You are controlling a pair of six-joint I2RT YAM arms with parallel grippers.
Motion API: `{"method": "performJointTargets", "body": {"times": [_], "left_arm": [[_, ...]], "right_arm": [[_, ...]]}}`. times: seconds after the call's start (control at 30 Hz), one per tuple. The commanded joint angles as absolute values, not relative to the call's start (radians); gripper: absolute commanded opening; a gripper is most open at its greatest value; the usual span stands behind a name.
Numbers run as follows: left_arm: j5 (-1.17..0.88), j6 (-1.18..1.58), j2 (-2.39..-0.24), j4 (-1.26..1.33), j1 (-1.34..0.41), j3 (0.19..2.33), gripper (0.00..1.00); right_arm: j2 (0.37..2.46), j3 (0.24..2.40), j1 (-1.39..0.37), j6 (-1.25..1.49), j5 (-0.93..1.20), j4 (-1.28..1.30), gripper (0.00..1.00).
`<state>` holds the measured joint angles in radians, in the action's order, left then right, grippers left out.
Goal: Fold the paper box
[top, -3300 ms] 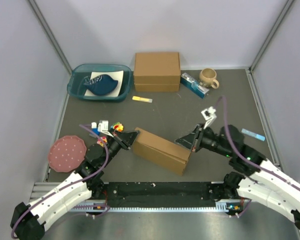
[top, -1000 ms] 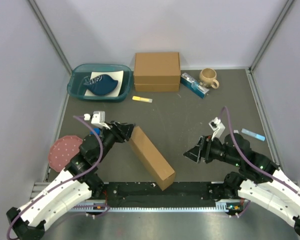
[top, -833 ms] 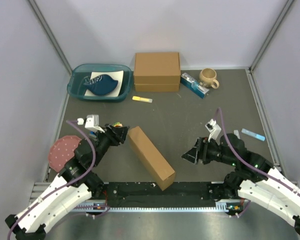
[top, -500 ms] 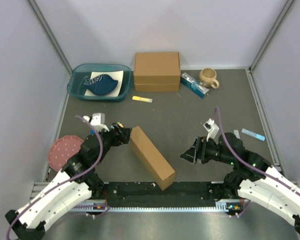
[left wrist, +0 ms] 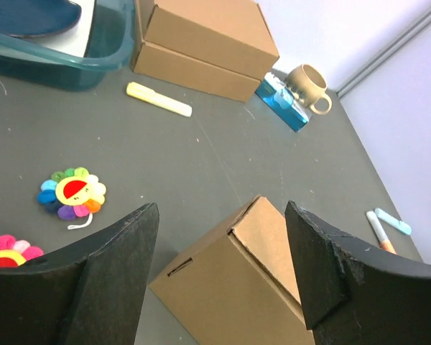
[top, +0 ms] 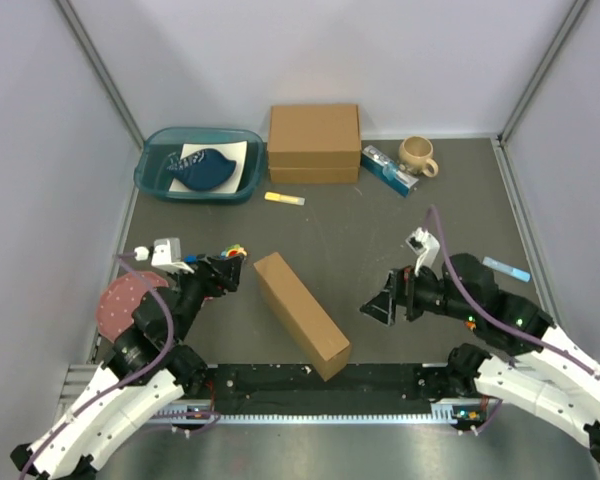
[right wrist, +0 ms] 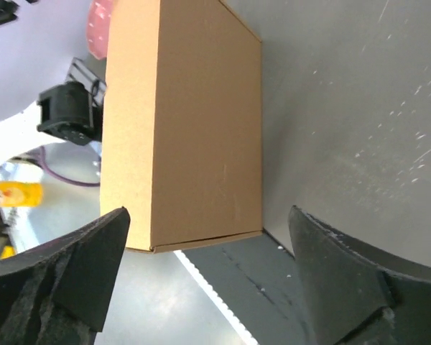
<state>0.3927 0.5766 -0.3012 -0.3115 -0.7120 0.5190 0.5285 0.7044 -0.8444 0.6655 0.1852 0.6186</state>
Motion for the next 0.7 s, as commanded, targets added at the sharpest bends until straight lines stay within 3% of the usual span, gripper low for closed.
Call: {"method": "performJointTargets", "body": {"times": [0.0,0.2,0.43,0.67], "left_arm": [[0.445,0.569,-0.256,-0.394,-0.710,0.495,0.77],[0.479,0.614,-0.258,-0.410,-0.709,0.491,0.77],[0.494,0.618,-0.245,-0.419,-0.710,0.495,0.77],[0.538,0.618,-0.227,-0.460,-0.710,0.515,0.77]], "right_arm": [[0.709,0.938,-0.883,0.513,0.144,0.679,0.99],[1.053,1.305,-1.164,0.365,-0.138,0.905,0.99],[1.319,1.416,-1.212,0.276,-0.178,0.917,0.99],[1.436,1.494,-1.213,0.256,-0.160,0.893,0.99]]}}
